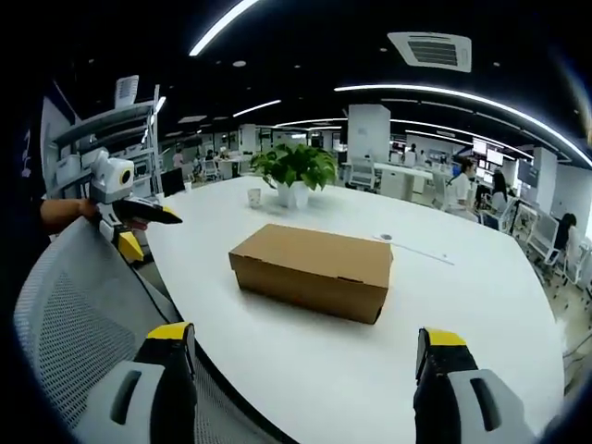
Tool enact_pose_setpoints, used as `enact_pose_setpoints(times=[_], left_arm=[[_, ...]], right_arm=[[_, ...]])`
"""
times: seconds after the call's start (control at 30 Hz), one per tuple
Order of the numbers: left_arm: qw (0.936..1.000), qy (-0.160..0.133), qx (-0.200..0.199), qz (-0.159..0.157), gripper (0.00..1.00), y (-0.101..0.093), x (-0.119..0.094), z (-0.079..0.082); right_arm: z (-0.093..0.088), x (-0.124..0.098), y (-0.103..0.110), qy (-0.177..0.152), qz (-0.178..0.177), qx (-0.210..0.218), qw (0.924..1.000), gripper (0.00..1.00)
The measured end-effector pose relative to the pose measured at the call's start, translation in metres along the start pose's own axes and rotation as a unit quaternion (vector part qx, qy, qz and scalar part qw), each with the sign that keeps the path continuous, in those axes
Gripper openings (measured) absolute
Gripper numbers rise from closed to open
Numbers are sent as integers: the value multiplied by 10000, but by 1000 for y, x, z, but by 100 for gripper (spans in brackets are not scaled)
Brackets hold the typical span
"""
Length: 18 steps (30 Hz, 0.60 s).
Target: Operate the shoe box by opening the lid, removing the specified soft item, and placing it in the target area until the item is outside and the box remains undamaged.
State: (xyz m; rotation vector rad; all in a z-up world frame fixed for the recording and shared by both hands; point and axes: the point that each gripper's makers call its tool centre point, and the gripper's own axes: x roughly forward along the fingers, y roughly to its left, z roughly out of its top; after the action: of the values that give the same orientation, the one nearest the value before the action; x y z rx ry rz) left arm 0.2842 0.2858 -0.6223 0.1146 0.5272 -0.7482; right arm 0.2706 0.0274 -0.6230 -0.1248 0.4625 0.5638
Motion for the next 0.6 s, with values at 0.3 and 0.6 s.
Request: enact_pose_setpoints(times=[0.3, 0.6], left_arm=[[10000, 12, 32, 10, 96, 0, 0, 1], [10000, 14, 36, 18, 95, 0, 0, 2]], right_arm=[[-1, 0, 0, 37, 3, 14, 10000, 99], [0, 0, -1, 25, 5, 44, 10000, 99]])
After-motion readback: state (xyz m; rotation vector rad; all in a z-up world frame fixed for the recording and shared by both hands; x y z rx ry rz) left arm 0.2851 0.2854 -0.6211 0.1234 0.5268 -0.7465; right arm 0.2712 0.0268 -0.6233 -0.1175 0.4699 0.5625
